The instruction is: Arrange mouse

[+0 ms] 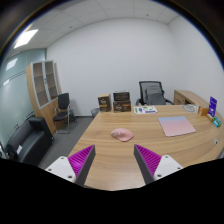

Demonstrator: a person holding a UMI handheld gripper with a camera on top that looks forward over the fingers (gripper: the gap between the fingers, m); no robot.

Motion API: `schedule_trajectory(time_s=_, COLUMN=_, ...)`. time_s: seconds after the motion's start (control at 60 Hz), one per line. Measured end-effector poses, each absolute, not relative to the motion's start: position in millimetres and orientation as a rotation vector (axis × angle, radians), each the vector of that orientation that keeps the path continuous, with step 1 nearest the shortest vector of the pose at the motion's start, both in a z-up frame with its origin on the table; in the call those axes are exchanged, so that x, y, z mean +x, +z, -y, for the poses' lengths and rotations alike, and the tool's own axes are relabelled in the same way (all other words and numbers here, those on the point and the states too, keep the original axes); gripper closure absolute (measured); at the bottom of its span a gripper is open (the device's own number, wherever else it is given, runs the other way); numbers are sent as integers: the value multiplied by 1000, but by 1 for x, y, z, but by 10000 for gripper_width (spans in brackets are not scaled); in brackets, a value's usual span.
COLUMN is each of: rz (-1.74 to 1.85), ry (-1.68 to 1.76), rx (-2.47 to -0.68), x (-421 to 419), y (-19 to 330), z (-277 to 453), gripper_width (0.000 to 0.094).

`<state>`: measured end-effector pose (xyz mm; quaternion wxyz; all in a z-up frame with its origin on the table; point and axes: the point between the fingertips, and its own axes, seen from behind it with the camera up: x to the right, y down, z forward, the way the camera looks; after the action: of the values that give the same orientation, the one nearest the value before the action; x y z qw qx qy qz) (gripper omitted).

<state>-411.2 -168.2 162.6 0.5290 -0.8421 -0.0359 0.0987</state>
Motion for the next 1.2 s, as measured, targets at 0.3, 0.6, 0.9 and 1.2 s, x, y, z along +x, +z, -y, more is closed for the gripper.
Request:
schedule_trajectory(time_s=0.3, rz=52, ry=139, rx=-2013, x=-409, y=147, z=130, gripper_width=108)
schedule_trajectory(time_s=0.6, rz=170, ry=64, rx=-2018, x=-413, y=102, z=27, gripper_width=109)
schedule_trajectory(time_s=0.9, rz=275, ry=91, rx=-2099, x=-411, y=32, z=-69, gripper_width=109)
schedule_trajectory(time_s=1.2, rz=236, ry=145, rx=-2109, x=-395, y=14, z=-145, gripper_width=108)
